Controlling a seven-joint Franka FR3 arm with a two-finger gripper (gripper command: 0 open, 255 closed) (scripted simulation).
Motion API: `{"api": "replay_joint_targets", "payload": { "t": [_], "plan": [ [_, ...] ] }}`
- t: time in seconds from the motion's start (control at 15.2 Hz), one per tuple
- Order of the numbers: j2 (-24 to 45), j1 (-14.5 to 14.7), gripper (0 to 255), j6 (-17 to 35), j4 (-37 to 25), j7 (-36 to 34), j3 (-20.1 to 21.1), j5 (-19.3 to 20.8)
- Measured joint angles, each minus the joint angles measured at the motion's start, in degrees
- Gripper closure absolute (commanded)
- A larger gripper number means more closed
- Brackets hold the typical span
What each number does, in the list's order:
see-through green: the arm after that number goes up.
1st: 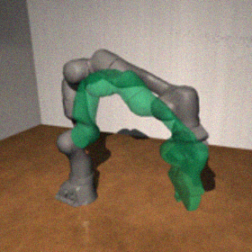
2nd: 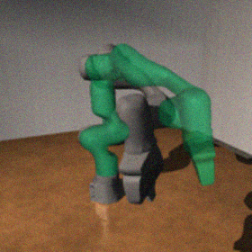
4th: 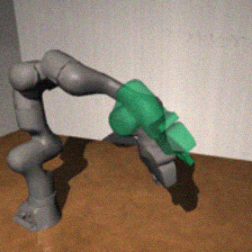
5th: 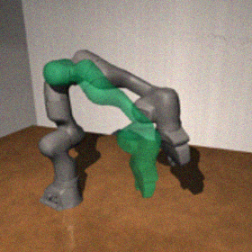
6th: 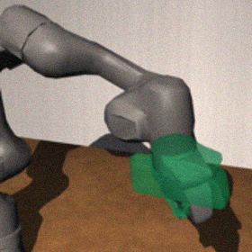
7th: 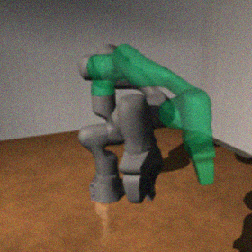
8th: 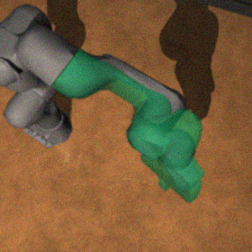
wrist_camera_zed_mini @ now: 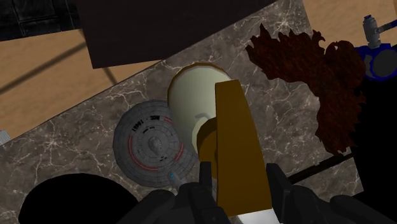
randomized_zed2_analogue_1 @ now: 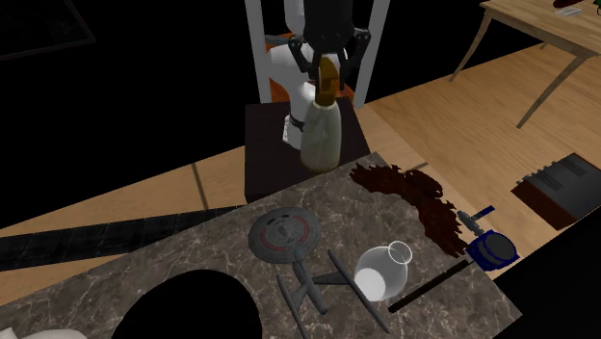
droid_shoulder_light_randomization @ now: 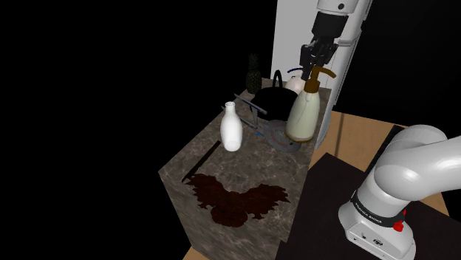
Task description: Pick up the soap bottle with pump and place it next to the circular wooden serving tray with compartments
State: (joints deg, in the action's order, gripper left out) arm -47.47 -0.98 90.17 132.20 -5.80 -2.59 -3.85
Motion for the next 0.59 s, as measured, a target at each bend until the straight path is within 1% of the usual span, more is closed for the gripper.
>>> {"api": "replay_joint_targets", "payload": {
  "t": [0.59],
  "plan": [
    [3.33,0.20,255,-6.16,-9.50,-0.39,-0.15,-0.02]
  ]
}}
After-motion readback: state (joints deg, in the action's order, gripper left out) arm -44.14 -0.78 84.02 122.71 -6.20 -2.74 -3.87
